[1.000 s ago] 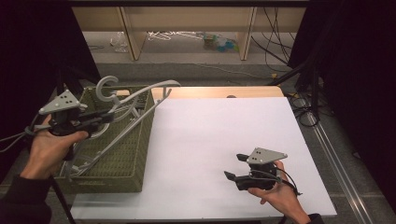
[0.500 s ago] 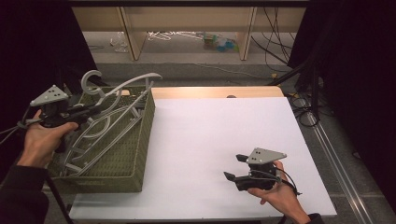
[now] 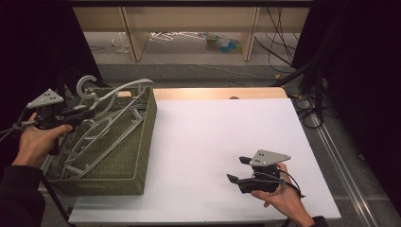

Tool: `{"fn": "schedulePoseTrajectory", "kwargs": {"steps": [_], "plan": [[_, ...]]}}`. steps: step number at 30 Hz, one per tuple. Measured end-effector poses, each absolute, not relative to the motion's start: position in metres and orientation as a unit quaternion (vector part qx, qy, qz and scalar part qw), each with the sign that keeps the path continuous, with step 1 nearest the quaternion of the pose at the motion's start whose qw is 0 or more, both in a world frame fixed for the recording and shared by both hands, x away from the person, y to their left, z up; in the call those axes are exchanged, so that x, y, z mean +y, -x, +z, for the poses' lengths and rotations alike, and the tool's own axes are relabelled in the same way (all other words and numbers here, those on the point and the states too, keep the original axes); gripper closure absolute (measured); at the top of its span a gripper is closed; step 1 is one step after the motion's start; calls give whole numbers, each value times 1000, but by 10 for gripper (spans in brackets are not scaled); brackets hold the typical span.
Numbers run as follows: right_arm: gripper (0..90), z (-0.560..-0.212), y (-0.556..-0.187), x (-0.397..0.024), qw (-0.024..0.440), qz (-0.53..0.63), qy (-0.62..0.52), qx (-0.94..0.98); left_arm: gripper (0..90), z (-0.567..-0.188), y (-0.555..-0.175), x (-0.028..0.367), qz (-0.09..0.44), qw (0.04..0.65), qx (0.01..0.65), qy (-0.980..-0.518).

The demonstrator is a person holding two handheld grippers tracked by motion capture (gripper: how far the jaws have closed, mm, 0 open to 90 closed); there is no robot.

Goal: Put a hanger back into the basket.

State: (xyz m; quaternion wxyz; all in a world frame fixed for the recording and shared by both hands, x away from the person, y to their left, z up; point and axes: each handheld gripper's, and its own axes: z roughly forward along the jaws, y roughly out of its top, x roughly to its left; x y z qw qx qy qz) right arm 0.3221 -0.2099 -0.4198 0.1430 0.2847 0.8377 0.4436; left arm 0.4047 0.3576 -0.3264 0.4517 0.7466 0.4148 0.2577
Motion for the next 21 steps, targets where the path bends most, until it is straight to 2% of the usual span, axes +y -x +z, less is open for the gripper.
{"fn": "schedulePoseTrajectory", "kwargs": {"steps": [21], "plan": [[267,-421,-322,-208,141,441,-284,840,787,-360,-413,371,246,415,422,-768]]}}
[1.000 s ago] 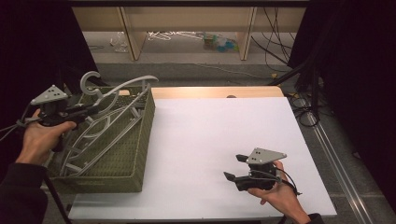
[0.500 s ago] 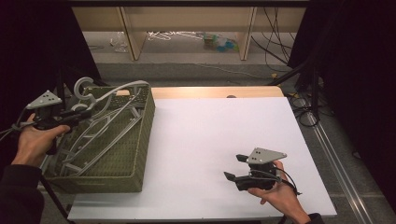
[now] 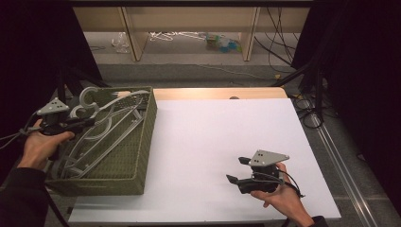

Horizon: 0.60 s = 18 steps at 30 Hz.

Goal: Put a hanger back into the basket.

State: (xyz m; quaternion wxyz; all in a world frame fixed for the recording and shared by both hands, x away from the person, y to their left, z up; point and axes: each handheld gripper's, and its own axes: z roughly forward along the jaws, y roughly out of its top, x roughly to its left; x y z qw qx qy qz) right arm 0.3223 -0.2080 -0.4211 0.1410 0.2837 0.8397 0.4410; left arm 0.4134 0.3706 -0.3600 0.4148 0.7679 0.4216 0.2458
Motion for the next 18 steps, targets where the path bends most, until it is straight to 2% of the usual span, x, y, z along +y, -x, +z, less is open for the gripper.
{"fn": "schedulePoseTrajectory", "kwargs": {"steps": [8,13,18], "plan": [[267,-421,-322,-208,136,440,-284,841,786,-374,-415,374,234,403,425,-776],[267,-421,-322,-209,138,440,-285,840,785,-380,-422,369,230,390,403,-795],[267,-421,-322,-209,139,440,-283,841,785,-386,-421,372,221,392,425,-786]]}}
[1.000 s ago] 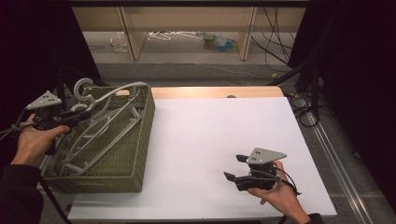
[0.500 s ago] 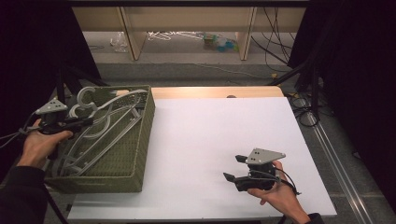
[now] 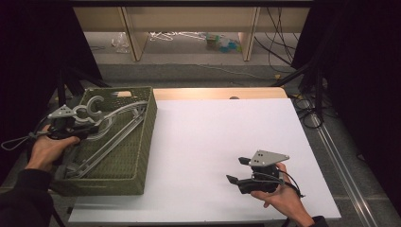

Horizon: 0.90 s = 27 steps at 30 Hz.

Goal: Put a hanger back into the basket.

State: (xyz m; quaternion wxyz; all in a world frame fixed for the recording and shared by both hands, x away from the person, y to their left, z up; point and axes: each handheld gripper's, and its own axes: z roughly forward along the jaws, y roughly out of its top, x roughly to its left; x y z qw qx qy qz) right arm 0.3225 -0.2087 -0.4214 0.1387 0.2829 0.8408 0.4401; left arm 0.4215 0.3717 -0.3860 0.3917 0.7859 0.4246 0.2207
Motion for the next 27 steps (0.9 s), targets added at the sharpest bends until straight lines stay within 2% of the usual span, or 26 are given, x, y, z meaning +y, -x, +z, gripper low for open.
{"fn": "schedulePoseTrajectory", "kwargs": {"steps": [6,11,12,13,14,15,16,18,27], "plan": [[267,-422,-323,-208,137,441,-284,840,779,-391,-423,378,219,399,442,-773],[267,-422,-323,-208,139,439,-284,841,775,-389,-425,383,240,359,425,-795],[267,-422,-323,-208,138,440,-284,841,774,-392,-422,378,237,365,465,-771],[267,-422,-323,-209,138,439,-284,841,772,-391,-425,382,242,351,444,-788],[267,-422,-322,-209,137,440,-284,841,768,-391,-425,384,242,334,456,-789],[267,-422,-322,-208,138,440,-284,841,765,-395,-425,380,241,350,479,-768],[267,-422,-323,-208,137,440,-284,841,761,-396,-427,383,248,333,463,-783],[267,-422,-322,-209,137,440,-284,841,759,-398,-427,382,248,335,483,-771],[267,-422,-322,-209,136,440,-286,840,759,-402,-428,387,252,314,500,-767]]}}
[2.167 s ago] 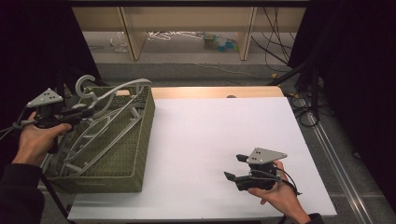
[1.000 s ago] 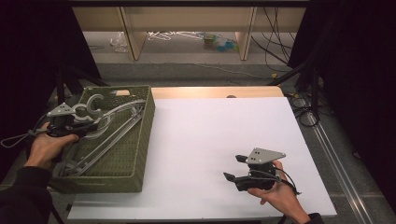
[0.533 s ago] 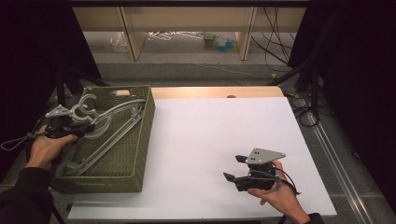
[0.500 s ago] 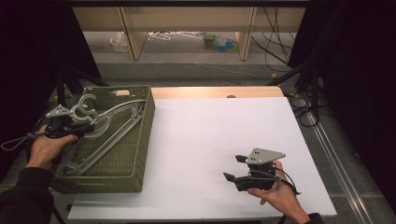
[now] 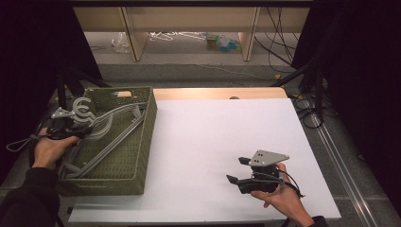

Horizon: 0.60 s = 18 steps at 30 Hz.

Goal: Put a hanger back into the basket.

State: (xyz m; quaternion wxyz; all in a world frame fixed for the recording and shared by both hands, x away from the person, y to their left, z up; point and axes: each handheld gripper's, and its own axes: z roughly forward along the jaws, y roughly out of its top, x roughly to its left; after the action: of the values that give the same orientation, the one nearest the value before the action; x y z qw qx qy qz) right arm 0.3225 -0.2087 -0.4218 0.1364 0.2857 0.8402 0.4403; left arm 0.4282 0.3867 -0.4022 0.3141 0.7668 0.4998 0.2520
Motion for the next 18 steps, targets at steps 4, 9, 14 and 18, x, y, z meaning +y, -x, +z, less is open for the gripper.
{"fn": "schedulePoseTrajectory", "kwargs": {"steps": [4,9,14,18], "plan": [[267,-422,-323,-208,136,440,-284,841,759,-405,-428,388,255,310,511,-760],[267,-422,-323,-208,135,441,-287,840,716,-406,-428,393,257,311,501,-766],[267,-422,-323,-209,140,441,-286,839,607,-400,-419,391,268,330,520,-741],[267,-422,-324,-209,140,443,-287,837,492,-389,-407,390,290,355,530,-714]]}}
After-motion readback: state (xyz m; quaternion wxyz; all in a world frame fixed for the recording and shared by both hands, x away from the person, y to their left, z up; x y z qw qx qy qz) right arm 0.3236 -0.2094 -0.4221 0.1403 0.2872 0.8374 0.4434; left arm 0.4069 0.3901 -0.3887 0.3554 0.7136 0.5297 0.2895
